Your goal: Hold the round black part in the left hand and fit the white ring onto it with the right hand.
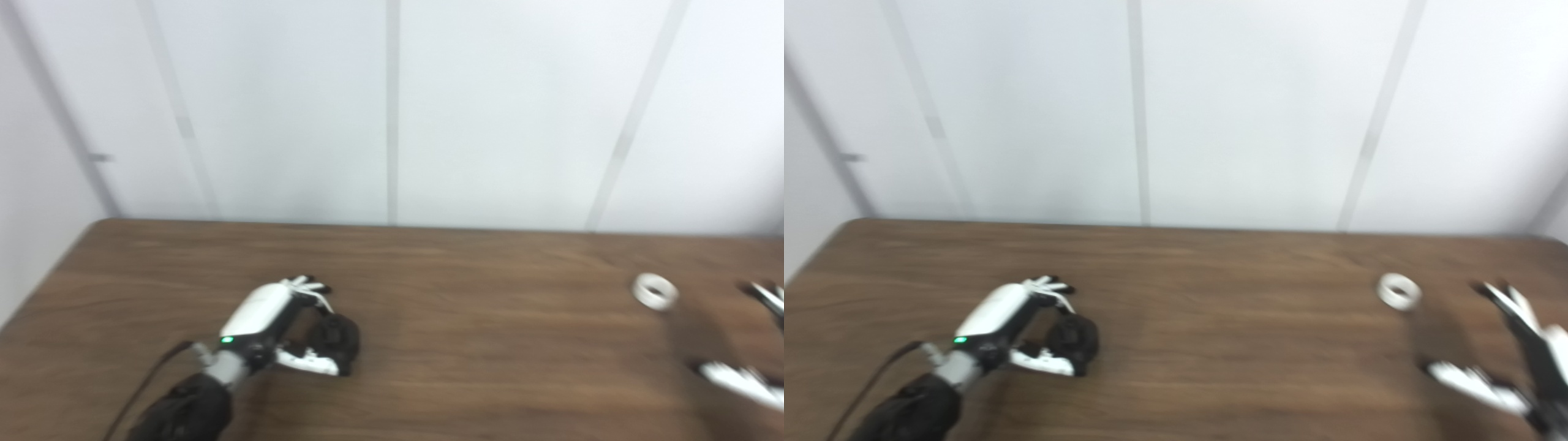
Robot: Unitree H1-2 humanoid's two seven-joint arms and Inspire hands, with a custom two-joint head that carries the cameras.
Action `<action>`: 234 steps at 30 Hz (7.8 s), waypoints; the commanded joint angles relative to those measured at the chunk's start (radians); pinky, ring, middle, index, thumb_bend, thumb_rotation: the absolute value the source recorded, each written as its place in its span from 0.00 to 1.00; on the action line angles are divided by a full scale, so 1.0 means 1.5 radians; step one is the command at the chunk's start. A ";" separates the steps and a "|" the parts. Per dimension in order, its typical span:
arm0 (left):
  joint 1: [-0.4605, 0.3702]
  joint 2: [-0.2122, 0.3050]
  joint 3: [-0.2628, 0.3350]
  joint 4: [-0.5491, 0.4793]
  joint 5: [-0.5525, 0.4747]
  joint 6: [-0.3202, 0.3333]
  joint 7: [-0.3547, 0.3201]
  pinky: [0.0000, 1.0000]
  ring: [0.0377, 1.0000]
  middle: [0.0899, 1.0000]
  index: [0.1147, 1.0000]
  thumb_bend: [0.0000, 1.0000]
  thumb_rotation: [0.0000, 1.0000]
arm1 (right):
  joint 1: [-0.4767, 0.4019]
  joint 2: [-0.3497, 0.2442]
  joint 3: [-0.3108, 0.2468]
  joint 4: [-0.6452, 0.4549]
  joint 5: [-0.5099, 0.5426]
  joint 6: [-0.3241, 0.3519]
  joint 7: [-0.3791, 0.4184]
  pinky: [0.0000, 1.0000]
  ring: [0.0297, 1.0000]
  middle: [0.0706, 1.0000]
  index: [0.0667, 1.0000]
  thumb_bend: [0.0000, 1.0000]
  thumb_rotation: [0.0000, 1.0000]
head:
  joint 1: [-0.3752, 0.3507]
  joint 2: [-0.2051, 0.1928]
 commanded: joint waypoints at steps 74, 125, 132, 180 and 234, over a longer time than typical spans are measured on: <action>0.092 -0.040 0.040 -0.124 -0.037 -0.083 -0.081 1.00 0.93 0.81 0.41 0.52 0.04 | -0.405 -0.167 0.320 0.460 -0.141 0.004 0.227 0.84 1.00 1.00 0.68 0.90 0.20 | -0.087 0.009; 0.108 -0.042 0.060 -0.145 -0.047 -0.082 -0.095 1.00 0.94 0.81 0.41 0.52 0.04 | -0.367 -0.145 0.304 0.500 -0.137 -0.142 0.040 0.85 0.93 0.87 0.44 0.52 0.12 | -0.081 0.021; 0.104 -0.043 0.058 -0.138 -0.044 -0.085 -0.093 1.00 0.94 0.81 0.41 0.52 0.04 | -0.367 -0.146 0.304 0.496 -0.139 -0.142 0.041 0.87 0.94 0.86 0.44 0.52 0.12 | -0.081 0.017; 0.006 -0.128 -0.050 0.080 0.101 -0.104 0.014 1.00 0.95 0.82 0.41 0.52 0.04 | -0.350 -0.009 0.313 0.072 -0.043 -0.117 0.240 0.84 0.96 0.87 0.44 0.52 0.13 | 0.126 0.046; 0.031 -0.130 -0.124 0.039 0.149 -0.090 0.052 1.00 0.96 0.83 0.41 0.52 0.05 | -0.284 0.087 0.399 0.087 -0.010 -0.155 0.277 0.85 0.97 0.89 0.44 0.52 0.13 | 0.179 0.084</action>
